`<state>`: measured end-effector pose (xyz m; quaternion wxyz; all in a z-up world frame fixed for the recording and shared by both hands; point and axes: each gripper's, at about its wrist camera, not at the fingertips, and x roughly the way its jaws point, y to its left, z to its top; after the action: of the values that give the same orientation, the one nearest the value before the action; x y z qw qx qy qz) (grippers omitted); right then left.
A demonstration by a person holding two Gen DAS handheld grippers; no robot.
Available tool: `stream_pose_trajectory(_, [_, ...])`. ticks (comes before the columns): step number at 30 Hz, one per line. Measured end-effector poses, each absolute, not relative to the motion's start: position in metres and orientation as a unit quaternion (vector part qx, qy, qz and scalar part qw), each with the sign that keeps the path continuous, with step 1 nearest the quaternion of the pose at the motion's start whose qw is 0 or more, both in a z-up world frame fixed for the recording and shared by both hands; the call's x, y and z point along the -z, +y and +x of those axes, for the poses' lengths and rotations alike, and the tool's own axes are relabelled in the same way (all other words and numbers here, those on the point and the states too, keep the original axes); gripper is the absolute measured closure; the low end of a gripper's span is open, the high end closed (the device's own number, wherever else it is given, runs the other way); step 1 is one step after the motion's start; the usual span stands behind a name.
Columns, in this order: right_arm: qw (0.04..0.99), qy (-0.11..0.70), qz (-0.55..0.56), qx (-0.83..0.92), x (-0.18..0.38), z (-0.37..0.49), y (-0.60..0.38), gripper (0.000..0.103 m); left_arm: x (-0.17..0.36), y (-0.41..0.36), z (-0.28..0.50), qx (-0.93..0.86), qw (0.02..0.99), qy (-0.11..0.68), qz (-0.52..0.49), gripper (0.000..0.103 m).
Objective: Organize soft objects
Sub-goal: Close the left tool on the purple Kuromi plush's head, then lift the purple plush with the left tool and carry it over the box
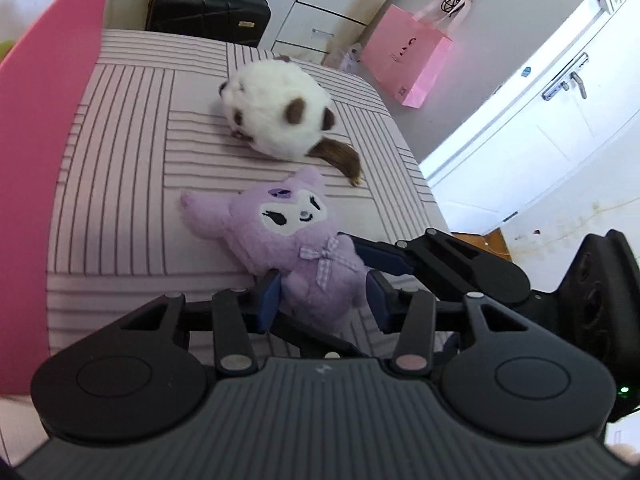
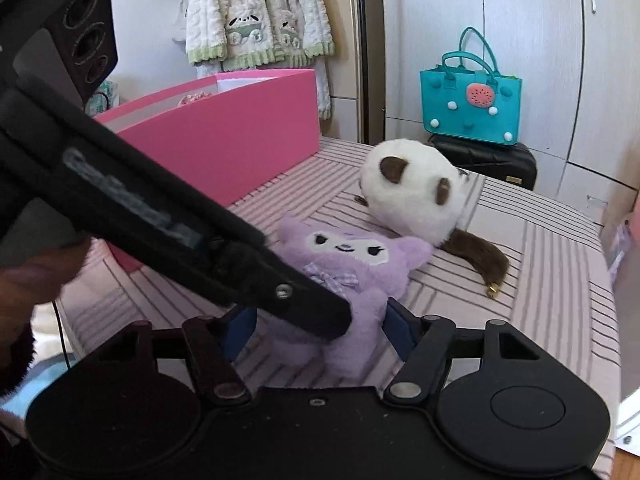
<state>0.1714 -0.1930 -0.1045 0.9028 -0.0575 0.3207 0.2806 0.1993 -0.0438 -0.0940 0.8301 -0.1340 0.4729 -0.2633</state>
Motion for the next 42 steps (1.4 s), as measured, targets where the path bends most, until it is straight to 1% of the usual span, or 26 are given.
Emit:
stream_pose_trajectory(1, [0.903,0.322,-0.058,-0.279,0.105,0.169,-0.195,0.029,0.092,-0.045,0.196,0.261,0.835,0.468,-0.129,0.056])
stream_pose_trajectory(3, [0.902,0.326,-0.051,-0.277,0.105,0.166,-0.198,0.027,0.089,-0.046,0.192,0.241,0.852,0.451,-0.112,0.048])
stream_pose_trajectory(4, [0.902,0.327,-0.046,-0.277,0.105,0.166,-0.199,0.024,0.087,-0.045,0.191,0.230,0.861,0.443,-0.104,0.047])
stream_pose_trajectory(6, [0.903,0.329,-0.039,-0.274,0.105,0.167,-0.200,0.023,0.083,-0.044,0.193,0.207,0.873,0.431,-0.095,0.044])
stream_pose_trajectory(9, [0.903,0.331,-0.031,-0.271,0.107,0.171,-0.200,0.023,0.084,-0.042,0.199,0.184,0.883,0.422,-0.094,0.042])
stream_pose_trajectory(14, [0.906,0.336,-0.009,-0.259,0.110,0.179,-0.197,0.023,0.095,-0.042,0.215,0.175,0.879,0.430,-0.106,0.042])
stream_pose_trajectory(15, [0.907,0.336,-0.009,-0.254,0.111,0.179,-0.197,0.024,0.096,-0.043,0.216,0.178,0.877,0.432,-0.111,0.043])
stream_pose_trajectory(17, [0.909,0.338,-0.008,-0.246,0.111,0.181,-0.195,0.028,0.098,-0.043,0.218,0.180,0.877,0.432,-0.113,0.043])
stream_pose_trajectory(19, [0.908,0.341,-0.002,-0.243,0.111,0.181,-0.197,0.034,0.101,-0.043,0.219,0.184,0.875,0.432,-0.114,0.046])
stream_pose_trajectory(20, [0.908,0.342,-0.001,-0.242,0.111,0.181,-0.198,0.035,0.102,-0.043,0.219,0.189,0.873,0.433,-0.120,0.050])
stream_pose_trajectory(22, [0.908,0.345,-0.004,-0.237,0.111,0.180,-0.198,0.042,0.106,-0.042,0.220,0.199,0.865,0.438,-0.140,0.060])
stream_pose_trajectory(23, [0.908,0.346,-0.004,-0.236,0.111,0.179,-0.197,0.043,0.107,-0.043,0.219,0.205,0.863,0.438,-0.146,0.065])
stream_pose_trajectory(26, [0.908,0.350,0.006,-0.232,0.109,0.179,-0.197,0.046,0.105,-0.047,0.213,0.202,0.871,0.427,-0.138,0.069])
stream_pose_trajectory(31, [0.902,0.362,0.028,-0.232,0.106,0.177,-0.201,0.048,0.098,-0.054,0.201,0.200,0.877,0.423,-0.113,0.070])
stream_pose_trajectory(37, [0.894,0.380,0.038,-0.234,0.095,0.165,-0.199,0.048,0.086,-0.046,0.188,0.211,0.865,0.441,-0.115,0.070])
stream_pose_trajectory(42, [0.885,0.397,0.052,-0.240,0.081,0.155,-0.199,0.048,0.073,-0.042,0.169,0.219,0.868,0.435,-0.102,0.070])
